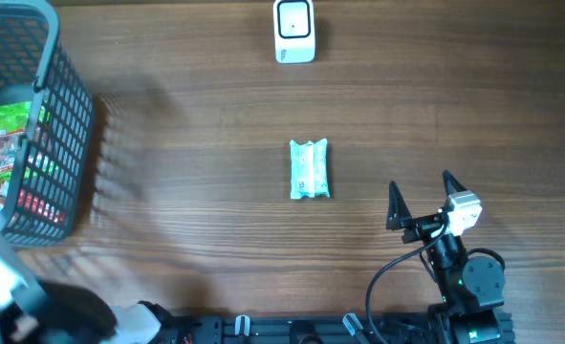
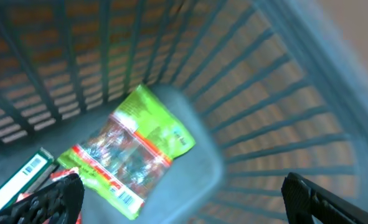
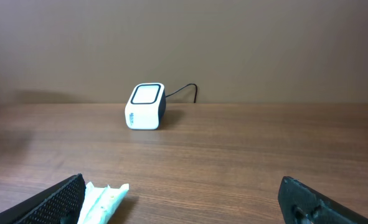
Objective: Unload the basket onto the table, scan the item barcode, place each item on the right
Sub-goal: 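Reach the left gripper back into the basket toward the green-red bag, then grasp the green and red snack bag with the left gripper, then place the green-red bag left of the pale green packet and release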
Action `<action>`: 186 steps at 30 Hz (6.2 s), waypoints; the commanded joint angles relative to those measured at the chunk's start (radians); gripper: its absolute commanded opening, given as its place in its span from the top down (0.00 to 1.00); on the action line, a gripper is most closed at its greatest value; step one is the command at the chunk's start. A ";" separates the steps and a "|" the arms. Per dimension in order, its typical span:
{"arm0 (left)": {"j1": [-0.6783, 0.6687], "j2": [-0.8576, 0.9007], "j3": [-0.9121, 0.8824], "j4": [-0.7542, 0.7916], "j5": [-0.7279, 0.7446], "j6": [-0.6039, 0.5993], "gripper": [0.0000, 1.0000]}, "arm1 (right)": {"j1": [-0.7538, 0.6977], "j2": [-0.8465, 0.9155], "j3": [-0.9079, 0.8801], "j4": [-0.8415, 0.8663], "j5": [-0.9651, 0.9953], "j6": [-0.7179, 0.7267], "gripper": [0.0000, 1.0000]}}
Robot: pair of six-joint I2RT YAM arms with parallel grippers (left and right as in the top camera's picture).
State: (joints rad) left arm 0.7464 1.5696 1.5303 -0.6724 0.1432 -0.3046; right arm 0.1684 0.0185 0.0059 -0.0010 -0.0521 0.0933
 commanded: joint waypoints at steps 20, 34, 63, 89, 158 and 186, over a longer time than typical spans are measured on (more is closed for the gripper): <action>0.005 0.463 0.024 0.061 -0.059 0.281 0.00 | -0.004 -0.001 -0.001 0.003 -0.008 0.014 0.00; -0.143 0.593 0.022 0.080 -0.346 0.380 0.00 | -0.004 -0.001 -0.001 0.003 -0.008 0.015 0.00; -0.119 0.629 0.090 0.042 -0.189 0.507 0.00 | -0.004 -0.001 -0.001 0.003 -0.008 0.014 0.00; -0.111 0.563 0.123 0.017 -0.091 0.593 0.00 | -0.004 -0.001 -0.001 0.003 -0.008 0.014 0.00; -1.176 0.156 -0.405 -0.064 -0.014 -0.130 0.71 | -0.004 -0.001 -0.001 0.003 -0.008 0.014 0.00; -1.249 0.225 -0.506 0.052 -0.020 -0.182 0.94 | -0.004 -0.001 -0.001 0.003 -0.008 0.014 0.00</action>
State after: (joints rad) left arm -0.4976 1.7454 1.0409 -0.6289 0.1379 -0.4778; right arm 0.1684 0.0185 0.0059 -0.0006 -0.0521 0.0933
